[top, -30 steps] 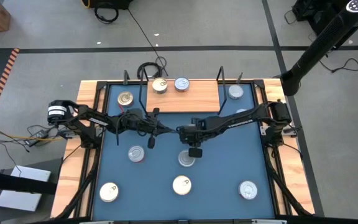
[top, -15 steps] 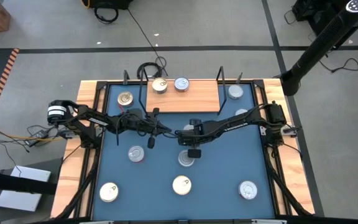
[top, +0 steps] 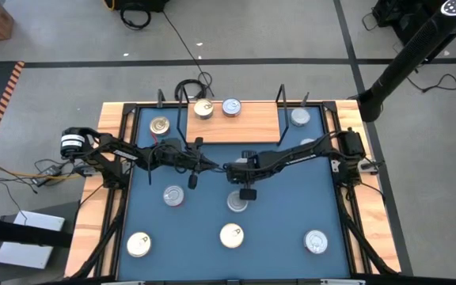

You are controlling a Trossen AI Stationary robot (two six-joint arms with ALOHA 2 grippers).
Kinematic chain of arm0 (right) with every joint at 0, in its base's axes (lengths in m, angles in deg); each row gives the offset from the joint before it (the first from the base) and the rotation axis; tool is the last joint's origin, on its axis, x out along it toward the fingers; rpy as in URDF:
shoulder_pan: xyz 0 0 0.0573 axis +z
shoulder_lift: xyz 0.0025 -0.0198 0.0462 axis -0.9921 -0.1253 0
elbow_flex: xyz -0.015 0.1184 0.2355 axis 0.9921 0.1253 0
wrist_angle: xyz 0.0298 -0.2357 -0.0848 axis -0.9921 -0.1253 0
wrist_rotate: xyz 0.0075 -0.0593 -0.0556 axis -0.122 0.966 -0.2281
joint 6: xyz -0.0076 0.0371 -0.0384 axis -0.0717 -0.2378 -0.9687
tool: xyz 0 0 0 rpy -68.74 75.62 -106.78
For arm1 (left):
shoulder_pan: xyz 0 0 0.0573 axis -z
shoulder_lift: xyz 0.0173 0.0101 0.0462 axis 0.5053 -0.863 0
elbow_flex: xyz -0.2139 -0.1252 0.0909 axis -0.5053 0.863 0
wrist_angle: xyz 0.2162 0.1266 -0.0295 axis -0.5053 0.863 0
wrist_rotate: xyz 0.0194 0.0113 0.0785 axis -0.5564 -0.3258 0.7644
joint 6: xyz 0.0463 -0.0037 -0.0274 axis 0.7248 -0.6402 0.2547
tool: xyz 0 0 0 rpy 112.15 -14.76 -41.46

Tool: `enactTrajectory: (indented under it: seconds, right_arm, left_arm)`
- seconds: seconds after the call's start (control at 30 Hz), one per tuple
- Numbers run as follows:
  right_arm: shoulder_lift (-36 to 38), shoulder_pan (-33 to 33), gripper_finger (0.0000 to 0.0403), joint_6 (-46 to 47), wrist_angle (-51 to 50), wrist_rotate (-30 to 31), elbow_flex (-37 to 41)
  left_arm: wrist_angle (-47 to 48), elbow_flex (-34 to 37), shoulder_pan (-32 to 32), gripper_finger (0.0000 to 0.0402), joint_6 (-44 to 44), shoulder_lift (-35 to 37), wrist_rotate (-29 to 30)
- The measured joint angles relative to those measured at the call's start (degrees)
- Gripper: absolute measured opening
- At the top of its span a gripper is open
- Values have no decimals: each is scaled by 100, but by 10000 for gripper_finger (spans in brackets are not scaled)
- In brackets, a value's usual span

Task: Stack canned seafood by type on shelf
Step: Put the bottom right white tuna can on the shelf

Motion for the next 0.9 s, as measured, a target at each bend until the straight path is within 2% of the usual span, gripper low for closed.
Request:
enactTrajectory:
  seconds: [0.4, 0.57, 0.7, 0.9]
  right_arm:
    - [376, -151, 3, 278, -88, -281, 4]
    - [237, 52, 48, 276, -210, 201, 0]
    - [47, 142, 82, 276, -269, 294, 0]
    - [-30, 201, 82, 230, -244, 691, 0]
  left_arm:
    - [-2, 0, 0, 6, 0, 0, 0]
    - [-3, 0, 0, 6, 0, 0, 1]
    - [-4, 0, 0, 6, 0, 0, 0]
    - [-8, 0, 0, 6, 0, 0, 0]
